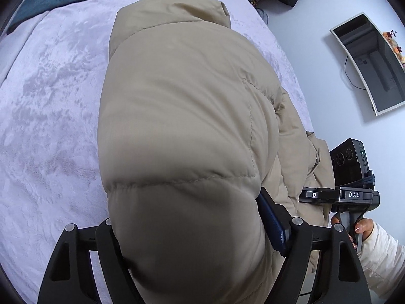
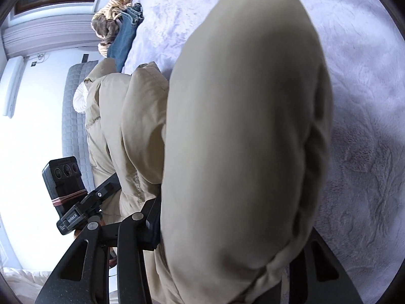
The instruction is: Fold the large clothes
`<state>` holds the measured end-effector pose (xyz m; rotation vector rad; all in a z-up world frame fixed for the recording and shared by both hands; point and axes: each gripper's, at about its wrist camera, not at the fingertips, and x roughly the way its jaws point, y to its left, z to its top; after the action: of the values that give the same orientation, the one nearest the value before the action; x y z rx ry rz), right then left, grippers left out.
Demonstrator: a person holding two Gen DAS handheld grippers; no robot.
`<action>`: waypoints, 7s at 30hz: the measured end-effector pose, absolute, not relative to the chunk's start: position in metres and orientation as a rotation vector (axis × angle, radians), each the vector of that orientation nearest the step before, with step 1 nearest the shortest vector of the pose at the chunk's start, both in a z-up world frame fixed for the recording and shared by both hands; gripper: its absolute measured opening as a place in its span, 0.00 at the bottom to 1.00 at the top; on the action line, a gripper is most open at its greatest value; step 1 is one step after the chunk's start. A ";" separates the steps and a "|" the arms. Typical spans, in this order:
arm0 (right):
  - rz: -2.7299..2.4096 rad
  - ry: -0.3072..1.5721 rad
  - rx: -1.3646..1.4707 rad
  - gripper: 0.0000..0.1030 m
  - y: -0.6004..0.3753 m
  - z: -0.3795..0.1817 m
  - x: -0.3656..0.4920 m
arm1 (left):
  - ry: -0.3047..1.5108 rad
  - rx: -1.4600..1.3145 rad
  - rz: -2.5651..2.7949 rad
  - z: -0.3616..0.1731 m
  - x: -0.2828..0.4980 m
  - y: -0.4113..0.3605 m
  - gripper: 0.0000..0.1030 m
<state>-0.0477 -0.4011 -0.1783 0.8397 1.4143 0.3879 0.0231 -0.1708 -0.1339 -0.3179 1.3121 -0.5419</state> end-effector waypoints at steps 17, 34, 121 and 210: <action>0.434 1.343 0.777 0.47 -0.231 -0.163 0.036 | 1.251 -0.319 -0.447 -0.121 0.109 0.054 0.79; 0.341 1.405 0.676 0.61 -0.181 -0.198 0.081 | 1.222 -0.302 -0.222 -0.200 0.152 0.138 1.00; 0.056 1.345 0.267 0.45 -0.125 -0.084 -0.059 | 1.192 -0.110 -0.045 -0.081 -0.022 0.116 1.00; -0.027 0.991 0.034 0.85 -0.100 0.050 -0.127 | 0.960 -0.091 0.070 0.042 -0.113 0.113 1.00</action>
<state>-0.1273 -0.1005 0.0501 0.0341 0.9914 -0.0265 -0.1130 0.1133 0.0422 -0.0913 0.9599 0.0698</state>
